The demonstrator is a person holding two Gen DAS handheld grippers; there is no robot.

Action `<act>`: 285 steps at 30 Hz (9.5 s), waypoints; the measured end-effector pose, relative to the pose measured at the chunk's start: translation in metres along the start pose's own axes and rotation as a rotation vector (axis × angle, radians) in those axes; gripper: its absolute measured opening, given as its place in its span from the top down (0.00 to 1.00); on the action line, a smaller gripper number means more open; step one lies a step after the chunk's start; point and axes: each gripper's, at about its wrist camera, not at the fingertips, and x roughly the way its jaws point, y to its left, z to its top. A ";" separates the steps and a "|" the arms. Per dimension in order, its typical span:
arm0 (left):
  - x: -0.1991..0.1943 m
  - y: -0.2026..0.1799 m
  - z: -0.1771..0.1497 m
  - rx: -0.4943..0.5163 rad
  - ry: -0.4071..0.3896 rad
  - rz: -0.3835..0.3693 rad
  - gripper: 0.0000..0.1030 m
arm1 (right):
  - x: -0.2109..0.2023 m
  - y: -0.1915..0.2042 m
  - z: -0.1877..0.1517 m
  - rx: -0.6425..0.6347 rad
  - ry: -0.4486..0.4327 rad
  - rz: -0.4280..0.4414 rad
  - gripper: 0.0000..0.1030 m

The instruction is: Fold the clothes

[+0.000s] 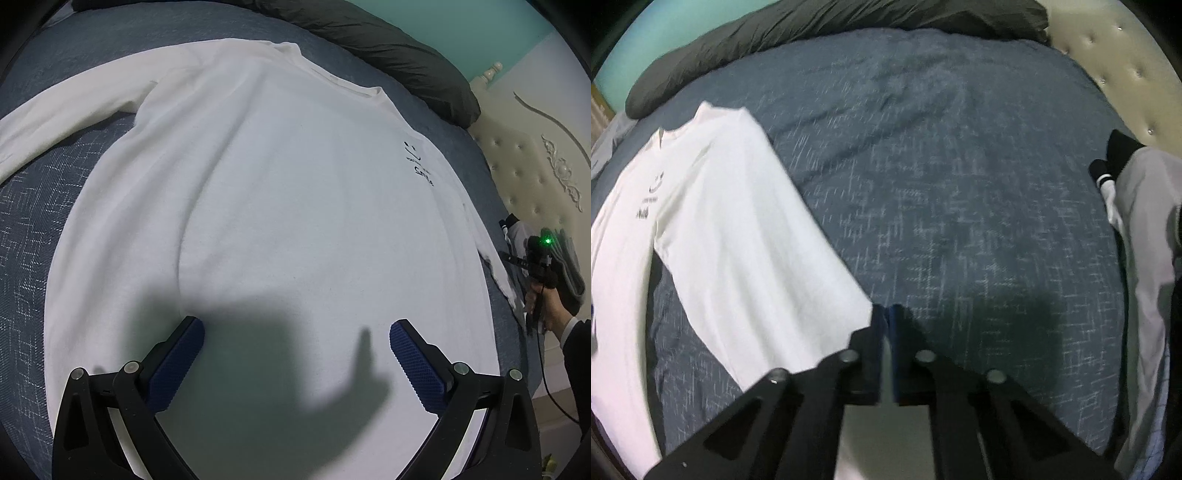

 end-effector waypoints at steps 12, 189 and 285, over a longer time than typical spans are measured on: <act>-0.002 0.004 -0.002 0.006 0.002 -0.003 0.00 | 0.007 -0.007 -0.005 0.073 0.015 0.101 0.72; -0.003 0.001 -0.005 -0.021 0.022 -0.056 0.00 | -0.126 0.038 -0.236 -0.032 0.025 -0.133 0.98; -0.060 -0.038 -0.015 0.022 0.009 -0.007 0.00 | -0.146 -0.001 -0.207 0.296 -0.152 -0.216 0.60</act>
